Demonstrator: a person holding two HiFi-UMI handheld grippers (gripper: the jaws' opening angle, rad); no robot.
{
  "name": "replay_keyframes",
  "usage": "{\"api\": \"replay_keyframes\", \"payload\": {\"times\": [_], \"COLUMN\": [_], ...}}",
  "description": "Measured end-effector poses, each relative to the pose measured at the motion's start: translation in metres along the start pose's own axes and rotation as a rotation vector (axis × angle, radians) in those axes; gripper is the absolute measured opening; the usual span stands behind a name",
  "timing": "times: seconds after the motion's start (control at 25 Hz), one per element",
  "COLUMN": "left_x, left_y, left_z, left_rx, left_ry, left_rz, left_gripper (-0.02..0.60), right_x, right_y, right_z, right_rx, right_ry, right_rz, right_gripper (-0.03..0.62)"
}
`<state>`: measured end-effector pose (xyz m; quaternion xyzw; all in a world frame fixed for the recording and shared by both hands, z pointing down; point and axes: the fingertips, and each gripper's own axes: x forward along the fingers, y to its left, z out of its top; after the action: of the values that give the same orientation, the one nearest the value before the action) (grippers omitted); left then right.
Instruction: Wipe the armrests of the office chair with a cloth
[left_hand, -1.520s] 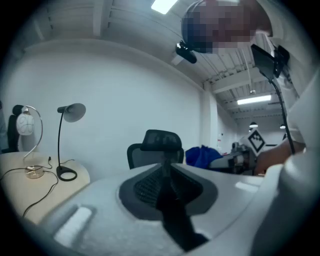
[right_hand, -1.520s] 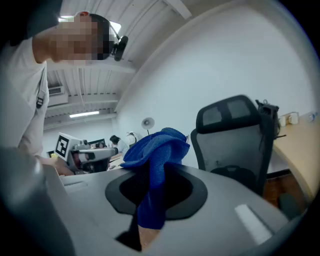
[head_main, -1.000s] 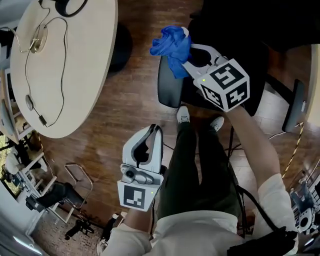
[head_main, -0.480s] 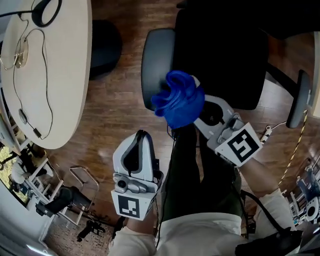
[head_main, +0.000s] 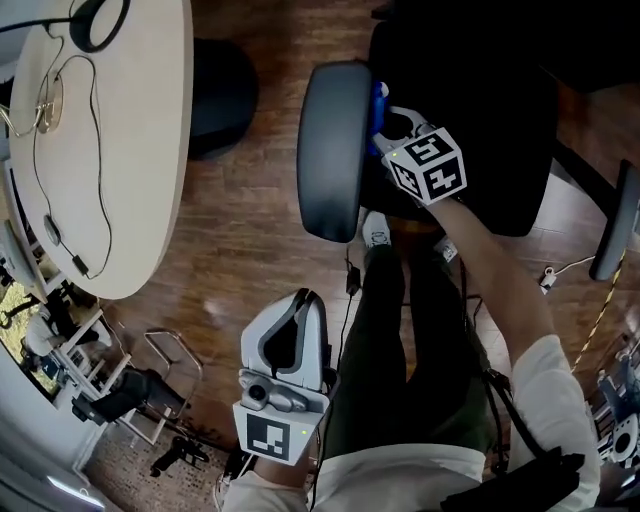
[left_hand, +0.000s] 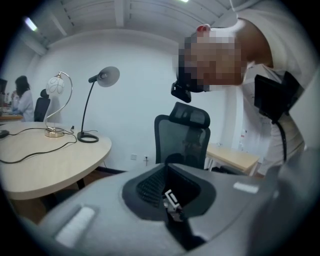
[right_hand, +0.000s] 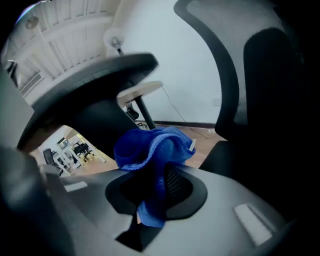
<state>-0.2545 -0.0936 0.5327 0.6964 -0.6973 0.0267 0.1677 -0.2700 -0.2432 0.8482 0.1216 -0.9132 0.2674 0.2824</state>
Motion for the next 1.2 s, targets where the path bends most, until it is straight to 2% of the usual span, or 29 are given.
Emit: {"api": "replay_keyframes", "payload": {"times": [0.16,0.28,0.4,0.48,0.56,0.64,0.72,0.84,0.96,1.0,1.08,1.2], "left_x": [-0.01,-0.011,0.006,0.029,0.055,0.073,0.085,0.096,0.098,0.099,0.098,0.096], "left_y": [0.012,0.016,-0.008,-0.033,-0.062,-0.09,-0.117,-0.156,-0.19,-0.198,-0.203,-0.197], "left_z": [-0.008,-0.007,0.005,0.017,0.031,0.035,0.035,0.039,0.044,0.045,0.044,0.037], "left_rx": [0.012,0.012,0.013,0.022,0.033,0.033,0.039,0.044,0.059,0.066,0.075,0.075], "left_ry": [0.04,0.051,0.019,-0.012,-0.043,-0.05,-0.045,-0.037,-0.034,-0.032,-0.025,-0.013], "left_rz": [0.01,-0.015,-0.082,-0.142,-0.213,-0.302,-0.386,-0.462,-0.51,-0.521,-0.534,-0.543], "left_gripper": [0.014,0.014,0.014,0.014,0.014,0.012,0.012,0.012,0.009,0.006,0.005,0.003], "right_x": [0.027,-0.009,-0.126,-0.227,-0.323,-0.399,-0.45,-0.488,-0.503,-0.503,-0.502,-0.516], "right_y": [-0.022,-0.002,0.021,0.027,0.021,-0.01,-0.059,-0.132,-0.193,-0.204,-0.2,-0.14], "right_z": [-0.023,-0.019,0.011,0.035,0.049,0.045,0.033,0.039,0.044,0.039,0.024,-0.02], "right_rx": [0.14,0.151,0.132,0.113,0.095,0.107,0.203,0.297,0.288,0.317,0.365,0.343], "right_ry": [0.035,-0.047,-0.243,-0.366,-0.42,-0.392,-0.34,-0.323,-0.285,-0.274,-0.275,-0.263], "right_rz": [-0.024,-0.028,-0.087,-0.186,-0.306,-0.454,-0.579,-0.64,-0.688,-0.685,-0.675,-0.723], "right_gripper": [0.072,0.072,0.072,0.072,0.072,0.072,0.072,0.072,0.071,0.071,0.069,0.069]}}
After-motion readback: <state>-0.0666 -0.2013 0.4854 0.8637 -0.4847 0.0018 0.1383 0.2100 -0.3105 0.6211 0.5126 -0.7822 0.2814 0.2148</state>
